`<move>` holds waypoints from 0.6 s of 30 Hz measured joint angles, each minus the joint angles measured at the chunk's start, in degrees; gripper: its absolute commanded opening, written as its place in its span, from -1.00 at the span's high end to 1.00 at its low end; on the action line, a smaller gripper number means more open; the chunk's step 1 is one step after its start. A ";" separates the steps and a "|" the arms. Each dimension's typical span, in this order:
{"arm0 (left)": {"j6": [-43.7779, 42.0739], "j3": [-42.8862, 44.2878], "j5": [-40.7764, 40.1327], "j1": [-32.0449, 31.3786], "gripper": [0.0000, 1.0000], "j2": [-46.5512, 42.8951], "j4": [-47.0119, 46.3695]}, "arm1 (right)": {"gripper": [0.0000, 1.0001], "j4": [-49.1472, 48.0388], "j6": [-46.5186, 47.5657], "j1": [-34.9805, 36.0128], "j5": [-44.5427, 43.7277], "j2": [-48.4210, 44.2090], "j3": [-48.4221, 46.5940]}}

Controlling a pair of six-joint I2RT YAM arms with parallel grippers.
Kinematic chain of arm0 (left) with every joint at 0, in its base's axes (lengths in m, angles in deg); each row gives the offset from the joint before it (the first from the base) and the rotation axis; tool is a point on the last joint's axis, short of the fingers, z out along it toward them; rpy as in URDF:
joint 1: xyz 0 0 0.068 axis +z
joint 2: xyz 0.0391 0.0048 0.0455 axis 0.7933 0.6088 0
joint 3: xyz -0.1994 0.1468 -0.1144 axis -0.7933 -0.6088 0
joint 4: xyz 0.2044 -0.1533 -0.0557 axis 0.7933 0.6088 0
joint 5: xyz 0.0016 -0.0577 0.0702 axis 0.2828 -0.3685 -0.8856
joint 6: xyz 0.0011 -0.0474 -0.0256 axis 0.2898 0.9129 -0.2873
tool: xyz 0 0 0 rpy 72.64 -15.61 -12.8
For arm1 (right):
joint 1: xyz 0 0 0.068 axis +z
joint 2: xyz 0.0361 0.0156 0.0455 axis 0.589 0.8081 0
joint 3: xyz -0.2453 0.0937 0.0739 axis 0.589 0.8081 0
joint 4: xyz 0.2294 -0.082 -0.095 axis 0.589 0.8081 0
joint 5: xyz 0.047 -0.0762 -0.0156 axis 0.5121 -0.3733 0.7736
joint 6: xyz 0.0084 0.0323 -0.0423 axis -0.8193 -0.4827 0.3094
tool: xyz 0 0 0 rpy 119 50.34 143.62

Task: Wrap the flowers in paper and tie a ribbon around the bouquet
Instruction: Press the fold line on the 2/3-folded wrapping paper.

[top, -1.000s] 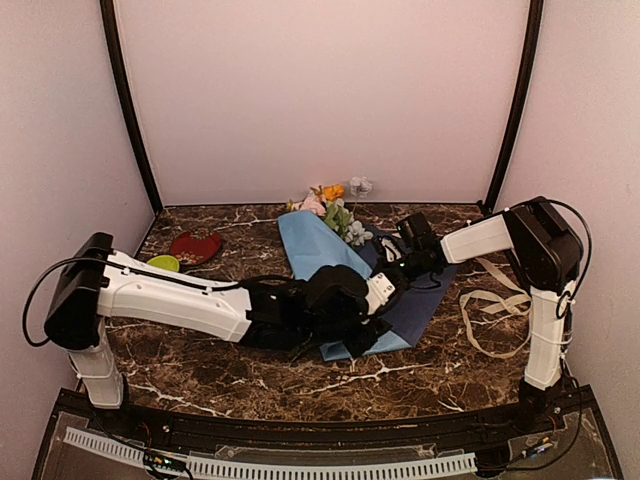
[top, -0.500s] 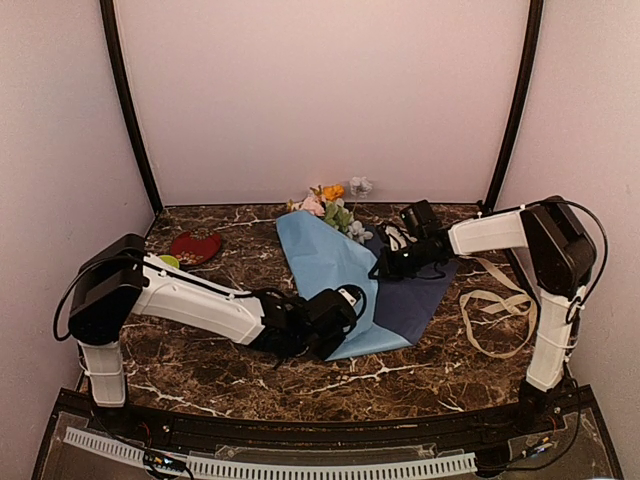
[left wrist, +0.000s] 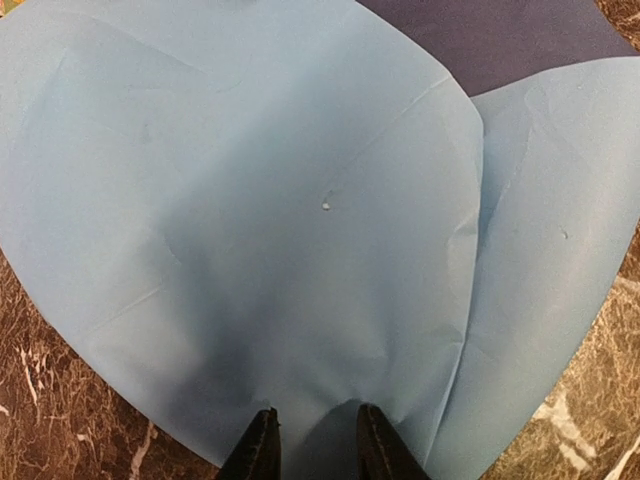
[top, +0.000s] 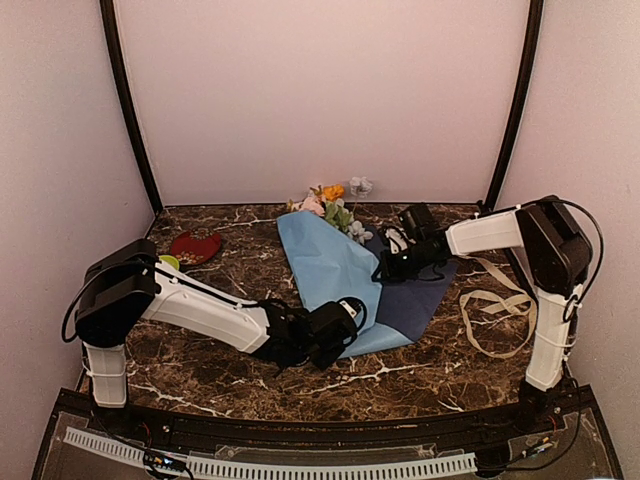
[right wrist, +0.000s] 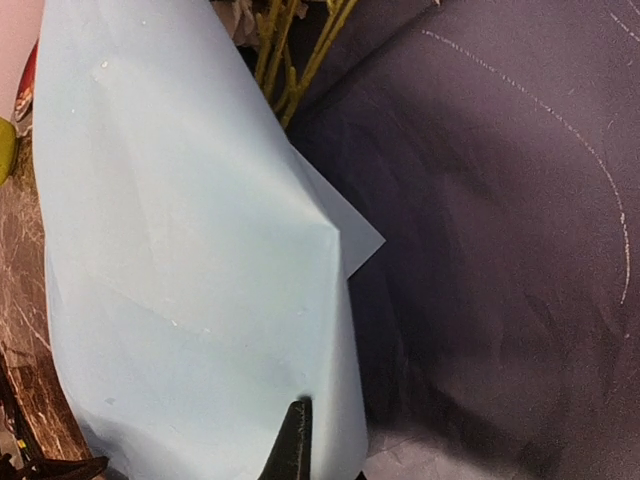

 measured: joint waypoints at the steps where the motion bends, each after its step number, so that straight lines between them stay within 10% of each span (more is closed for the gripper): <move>1: 0.11 -0.20 0.02 0.00 0.45 -0.02 -0.33 | 0.92 0.13 0.02 0.00 -0.20 0.61 -0.31; 11: 0.07 -0.57 0.02 -0.09 0.44 -0.04 -1.11 | 0.44 6.01 2.32 -0.09 -6.47 -0.52 -2.56; 18: -0.09 -1.38 0.28 -0.11 0.43 -0.20 -2.49 | 0.43 7.67 2.62 0.72 -14.67 -20.81 5.33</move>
